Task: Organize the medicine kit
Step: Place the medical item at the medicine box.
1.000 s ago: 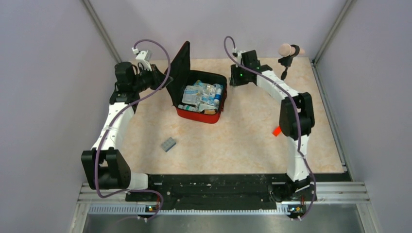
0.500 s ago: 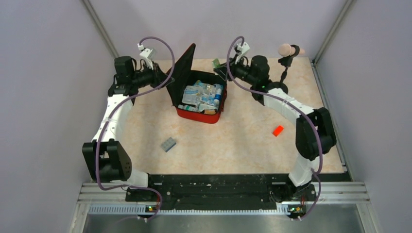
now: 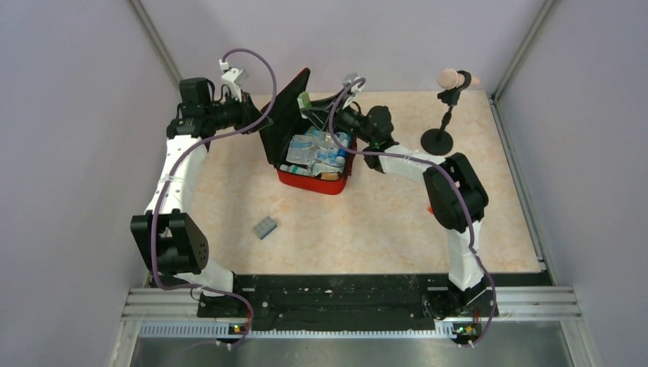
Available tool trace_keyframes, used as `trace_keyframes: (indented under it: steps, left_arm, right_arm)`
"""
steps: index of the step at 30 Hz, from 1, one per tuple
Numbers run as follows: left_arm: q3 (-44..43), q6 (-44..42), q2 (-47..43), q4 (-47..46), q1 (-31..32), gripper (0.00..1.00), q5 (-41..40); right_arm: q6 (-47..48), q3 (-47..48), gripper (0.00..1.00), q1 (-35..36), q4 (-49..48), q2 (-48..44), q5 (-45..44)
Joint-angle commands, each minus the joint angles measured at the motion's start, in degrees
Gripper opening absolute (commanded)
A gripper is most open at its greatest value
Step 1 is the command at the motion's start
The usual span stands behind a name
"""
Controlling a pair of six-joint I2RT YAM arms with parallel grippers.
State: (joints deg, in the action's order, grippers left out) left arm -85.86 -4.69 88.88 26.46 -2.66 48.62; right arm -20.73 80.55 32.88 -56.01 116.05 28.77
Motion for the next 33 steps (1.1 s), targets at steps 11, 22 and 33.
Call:
trace_keyframes:
  steps: [11,22,33]
  left_arm:
    - [1.6,4.5,1.9,5.0,0.0,0.0,7.6]
    - [-0.2,10.8,4.2,5.6,-0.4,0.0,12.8]
    - [0.5,13.6,5.0,2.7,-1.2,0.0,12.4]
  right_arm:
    - [-3.3,14.4,0.26,2.3,-14.1,12.2,-3.1]
    - [-3.6,20.0,0.28,5.1,-18.4,20.5,-4.7]
    - [-4.4,17.2,0.29,6.0,-16.0,16.6,-6.5]
